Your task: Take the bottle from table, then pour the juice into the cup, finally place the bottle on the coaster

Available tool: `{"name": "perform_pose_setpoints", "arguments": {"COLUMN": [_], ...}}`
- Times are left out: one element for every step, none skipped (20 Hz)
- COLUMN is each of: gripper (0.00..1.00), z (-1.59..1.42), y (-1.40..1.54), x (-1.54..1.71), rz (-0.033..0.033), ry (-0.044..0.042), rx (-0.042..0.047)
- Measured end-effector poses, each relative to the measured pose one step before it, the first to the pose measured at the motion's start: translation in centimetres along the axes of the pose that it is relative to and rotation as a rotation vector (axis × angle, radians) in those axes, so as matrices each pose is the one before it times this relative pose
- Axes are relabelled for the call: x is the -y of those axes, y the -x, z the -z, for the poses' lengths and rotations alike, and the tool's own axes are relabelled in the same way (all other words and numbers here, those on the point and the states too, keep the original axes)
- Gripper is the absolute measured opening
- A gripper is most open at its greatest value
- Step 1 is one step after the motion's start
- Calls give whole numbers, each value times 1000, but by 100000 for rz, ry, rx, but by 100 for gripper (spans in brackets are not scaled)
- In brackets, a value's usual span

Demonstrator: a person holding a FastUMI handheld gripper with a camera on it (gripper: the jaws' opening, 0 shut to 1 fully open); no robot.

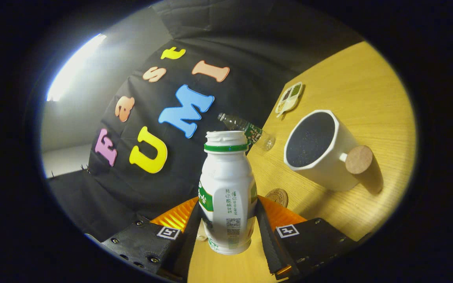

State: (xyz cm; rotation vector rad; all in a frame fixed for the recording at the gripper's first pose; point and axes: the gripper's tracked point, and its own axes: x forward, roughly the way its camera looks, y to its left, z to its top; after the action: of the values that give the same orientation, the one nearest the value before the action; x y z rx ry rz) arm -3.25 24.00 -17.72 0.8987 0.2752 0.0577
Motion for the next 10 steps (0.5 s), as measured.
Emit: {"name": "perform_pose_setpoints", "arguments": {"gripper": [73, 73, 73, 73, 74, 73, 73, 73, 73, 74], "z": [-134, -254, -273, -486, -389, -514, -437, -464, -364, -251], "y": [-70, -19, -118, -188, -425, -254, -244, -343, -390, -281], "x": [71, -116, -19, -94, 151, 64, 149, 210, -3, -11], "rz": [727, 637, 792, 920, 1490, 1051, 1557, 1517, 1104, 916], "ry": [6192, 5856, 5575, 5269, 5412, 5607, 5860, 5635, 5188, 4972], "rx": [758, 743, 807, 1254, 1093, 1451, 1486, 1540, 1477, 1063]}}
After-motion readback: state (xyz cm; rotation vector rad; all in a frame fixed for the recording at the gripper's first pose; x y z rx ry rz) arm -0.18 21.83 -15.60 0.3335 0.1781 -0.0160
